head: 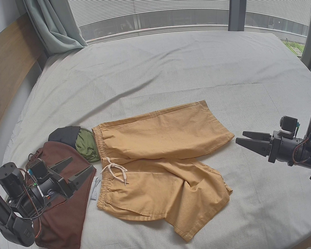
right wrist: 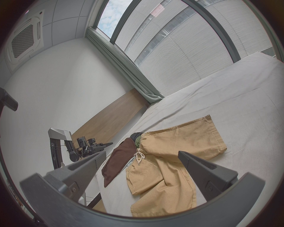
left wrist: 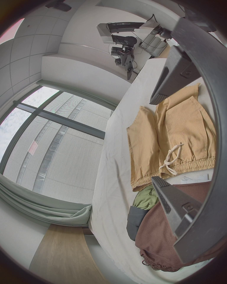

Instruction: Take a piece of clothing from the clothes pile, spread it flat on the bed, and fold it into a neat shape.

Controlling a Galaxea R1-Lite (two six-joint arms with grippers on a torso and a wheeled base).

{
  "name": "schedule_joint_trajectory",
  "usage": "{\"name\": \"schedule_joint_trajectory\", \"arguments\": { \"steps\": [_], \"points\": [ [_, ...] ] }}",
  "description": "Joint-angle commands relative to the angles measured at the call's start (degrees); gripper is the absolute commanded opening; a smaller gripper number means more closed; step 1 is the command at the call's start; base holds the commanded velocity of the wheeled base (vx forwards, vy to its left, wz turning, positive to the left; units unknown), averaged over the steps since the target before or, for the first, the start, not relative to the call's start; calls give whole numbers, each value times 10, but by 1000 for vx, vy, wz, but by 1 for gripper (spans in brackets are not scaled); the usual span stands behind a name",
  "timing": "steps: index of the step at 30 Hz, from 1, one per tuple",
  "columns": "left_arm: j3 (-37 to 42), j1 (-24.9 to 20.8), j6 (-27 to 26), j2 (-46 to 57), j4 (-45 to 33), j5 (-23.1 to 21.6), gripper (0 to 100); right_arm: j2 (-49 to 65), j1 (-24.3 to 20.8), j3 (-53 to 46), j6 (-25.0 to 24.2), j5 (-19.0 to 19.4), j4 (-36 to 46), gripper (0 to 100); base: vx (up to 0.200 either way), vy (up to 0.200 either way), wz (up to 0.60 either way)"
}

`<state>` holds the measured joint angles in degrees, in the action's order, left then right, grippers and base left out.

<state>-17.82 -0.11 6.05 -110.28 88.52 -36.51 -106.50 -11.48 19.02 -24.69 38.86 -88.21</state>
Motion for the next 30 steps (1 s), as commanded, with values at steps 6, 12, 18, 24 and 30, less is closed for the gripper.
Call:
{"name": "schedule_joint_trajectory", "arguments": {
  "steps": [6, 12, 18, 24, 30],
  "points": [
    [5, 6, -25, -26, 1, -9, 100, -35, 8, 10, 1, 0, -1, 100, 0, 0, 0],
    [19, 10, -25, -26, 1, -27, 100, -36, 8, 21, -5, -3, -1, 100, 0, 0, 0],
    [29, 8, -34, -35, 1, -26, 100, -51, 8, 13, -5, -13, -1, 100, 0, 0, 0],
    [33, 10, -54, -41, 1, -27, 100, -104, 30, 11, 0, -9, -1, 100, 0, 0, 0],
    [33, 9, -56, -51, 1, -27, 100, -140, 37, 8, -4, -10, -1, 100, 0, 0, 0]
  ]
}}
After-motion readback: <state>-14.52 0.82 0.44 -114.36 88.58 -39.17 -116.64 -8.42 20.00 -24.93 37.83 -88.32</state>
